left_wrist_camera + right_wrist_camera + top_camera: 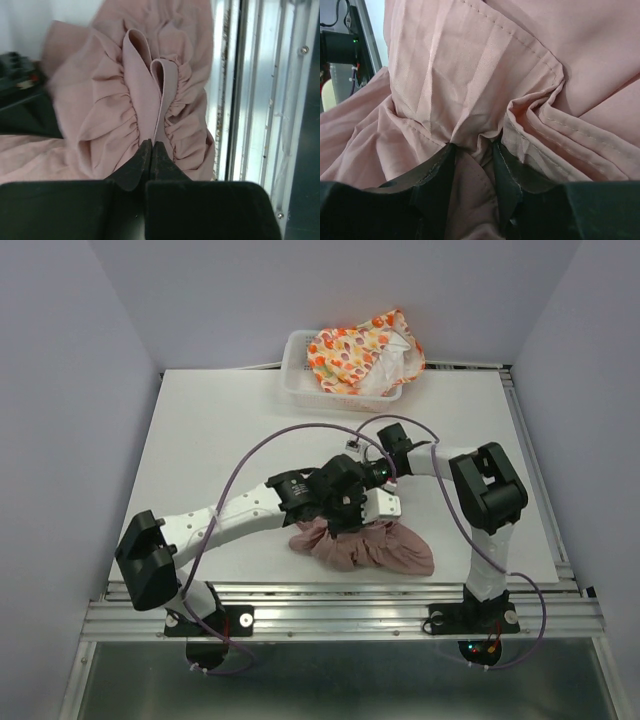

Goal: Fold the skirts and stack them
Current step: Fold the skirt, then neatly place the folded skirt to the corner

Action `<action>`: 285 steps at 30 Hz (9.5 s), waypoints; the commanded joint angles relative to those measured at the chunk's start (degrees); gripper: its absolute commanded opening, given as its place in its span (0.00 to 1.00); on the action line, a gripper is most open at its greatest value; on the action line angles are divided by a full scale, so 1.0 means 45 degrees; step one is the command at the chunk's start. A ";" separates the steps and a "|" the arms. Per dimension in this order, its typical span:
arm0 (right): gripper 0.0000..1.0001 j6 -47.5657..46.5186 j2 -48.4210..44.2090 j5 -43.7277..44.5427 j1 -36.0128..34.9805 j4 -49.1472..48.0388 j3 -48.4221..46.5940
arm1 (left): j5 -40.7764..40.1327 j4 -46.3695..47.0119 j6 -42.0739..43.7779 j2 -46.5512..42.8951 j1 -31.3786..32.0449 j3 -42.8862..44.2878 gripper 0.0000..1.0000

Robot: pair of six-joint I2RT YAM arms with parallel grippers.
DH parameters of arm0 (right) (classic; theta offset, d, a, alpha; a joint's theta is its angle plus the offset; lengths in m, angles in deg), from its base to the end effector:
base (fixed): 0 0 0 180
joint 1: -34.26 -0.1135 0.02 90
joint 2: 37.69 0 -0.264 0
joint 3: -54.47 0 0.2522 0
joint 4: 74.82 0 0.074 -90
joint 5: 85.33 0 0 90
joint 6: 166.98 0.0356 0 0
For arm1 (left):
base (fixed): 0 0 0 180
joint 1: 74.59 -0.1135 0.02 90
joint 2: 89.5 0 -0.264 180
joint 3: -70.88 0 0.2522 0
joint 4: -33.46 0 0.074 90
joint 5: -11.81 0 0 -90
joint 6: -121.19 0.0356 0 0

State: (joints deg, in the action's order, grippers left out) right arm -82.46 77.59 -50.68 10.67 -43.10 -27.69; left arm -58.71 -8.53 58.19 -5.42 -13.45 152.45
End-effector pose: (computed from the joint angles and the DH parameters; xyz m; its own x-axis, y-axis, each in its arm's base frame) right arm 0.3402 0.1805 0.1291 -0.7734 -0.3970 -0.4943 -0.6248 0.3448 0.7006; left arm 0.1448 -0.2873 0.2897 0.1255 0.6590 -0.7416 0.9916 -0.0588 0.1155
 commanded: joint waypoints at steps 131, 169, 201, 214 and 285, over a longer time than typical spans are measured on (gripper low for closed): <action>0.33 1.3073 -0.3241 -0.1687 -0.1671 -1.3737 0.6432 | 0.2960 0.4965 -0.8324 -0.1573 -0.8920 0.0187 0.99; 0.82 1.0847 -0.4250 -0.0785 0.3560 -0.8387 0.0199 | -0.4584 0.3423 -0.8151 -0.0564 -0.5289 -0.0931 0.92; 0.85 0.8639 -0.4564 -0.0337 0.4853 -0.5514 0.0239 | -0.6264 0.0158 -0.5165 0.8836 -1.0987 0.6101 0.75; 0.88 0.7917 -0.4661 -0.0102 0.4853 -0.4713 0.0454 | -0.4486 -0.1483 0.0245 1.3932 -1.3236 1.4774 0.83; 1.00 0.3228 -0.4527 0.5991 0.4853 0.0072 -0.2533 | -0.4584 0.3403 -0.5045 0.7819 -1.3471 0.5513 0.98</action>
State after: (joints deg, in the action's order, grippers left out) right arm -68.55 54.31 -27.25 32.05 -39.21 -35.15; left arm -78.53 5.91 33.08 26.99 -73.92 170.29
